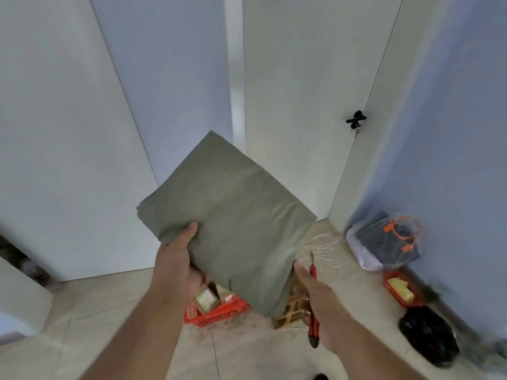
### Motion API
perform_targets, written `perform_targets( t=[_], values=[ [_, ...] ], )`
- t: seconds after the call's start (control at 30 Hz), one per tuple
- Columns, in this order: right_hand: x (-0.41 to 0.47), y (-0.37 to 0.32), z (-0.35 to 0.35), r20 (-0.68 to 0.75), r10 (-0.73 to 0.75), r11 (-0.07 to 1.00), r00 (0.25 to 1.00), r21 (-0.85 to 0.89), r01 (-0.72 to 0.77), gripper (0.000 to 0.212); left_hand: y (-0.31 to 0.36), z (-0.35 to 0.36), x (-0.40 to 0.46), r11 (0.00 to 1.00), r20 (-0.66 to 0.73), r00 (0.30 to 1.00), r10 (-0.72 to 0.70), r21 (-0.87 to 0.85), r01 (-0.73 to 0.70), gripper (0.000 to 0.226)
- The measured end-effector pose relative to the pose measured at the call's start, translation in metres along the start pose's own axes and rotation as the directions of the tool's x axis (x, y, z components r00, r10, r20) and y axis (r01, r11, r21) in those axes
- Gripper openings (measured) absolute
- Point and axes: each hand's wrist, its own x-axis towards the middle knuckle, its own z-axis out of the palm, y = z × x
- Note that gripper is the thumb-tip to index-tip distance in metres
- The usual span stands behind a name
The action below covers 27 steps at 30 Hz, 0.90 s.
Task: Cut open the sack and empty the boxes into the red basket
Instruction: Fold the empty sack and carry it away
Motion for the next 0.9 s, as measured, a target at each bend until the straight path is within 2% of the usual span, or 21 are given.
perform_targets(
  t=[0.07,0.13,0.17,0.23,0.37,0.5,0.53,0.6,0.67,0.7,0.83,0.9],
  values=[
    [0.004,0.005,-0.001,0.201,0.057,0.975,0.978,0.200,-0.098,0.066,-0.015,0.006,-0.004,0.998,0.033,0.999,-0.042,-0.034,0.043,0.037],
    [0.003,0.004,-0.008,0.348,0.000,0.921,0.938,0.366,-0.136,0.075,-0.029,0.008,-0.008,0.997,0.078,0.995,-0.062,-0.041,0.066,0.042],
    [0.001,0.002,-0.013,0.355,-0.037,0.888,0.934,0.440,-0.132,0.076,-0.035,0.008,-0.011,0.997,0.099,0.993,-0.069,-0.031,0.073,0.042],
    [0.000,-0.004,-0.023,0.277,-0.067,0.860,0.958,0.503,-0.085,0.070,-0.048,0.004,-0.016,0.997,0.125,0.989,-0.081,0.008,0.081,0.042],
    [-0.001,-0.014,-0.051,0.086,-0.140,0.888,0.986,0.451,0.086,0.050,-0.065,-0.008,-0.030,0.984,0.199,0.968,-0.152,0.128,0.128,0.052],
    [-0.022,-0.026,-0.107,0.008,-0.239,0.895,0.971,0.391,0.216,0.027,-0.067,-0.038,-0.044,0.923,0.358,0.851,-0.384,0.117,0.367,0.068],
    [-0.027,-0.027,-0.125,0.011,-0.262,0.898,0.965,0.369,0.240,0.030,-0.064,-0.043,-0.043,0.899,0.405,0.805,-0.434,0.136,0.417,0.065],
    [-0.032,-0.023,-0.167,0.041,-0.303,0.901,0.952,0.336,0.273,0.044,-0.068,-0.049,-0.048,0.870,0.378,0.784,-0.492,0.186,0.456,0.054],
    [-0.041,-0.017,-0.209,0.088,-0.329,0.907,0.940,0.306,0.289,0.061,-0.073,-0.016,-0.058,0.846,0.414,0.741,-0.529,0.332,0.418,0.050],
    [-0.048,-0.013,-0.230,0.103,-0.326,0.917,0.940,0.278,0.288,0.064,-0.079,0.008,-0.070,0.792,0.370,0.714,-0.595,0.420,0.443,0.044],
    [-0.083,0.017,-0.311,0.109,-0.260,0.952,0.959,0.195,0.236,0.083,-0.129,0.096,-0.122,0.694,0.357,0.713,-0.604,0.675,0.251,0.042],
    [-0.101,0.038,-0.348,0.042,-0.242,0.945,0.969,0.237,0.226,0.077,-0.162,0.127,-0.144,0.648,0.331,0.716,-0.615,0.730,0.218,0.042]
  ],
)
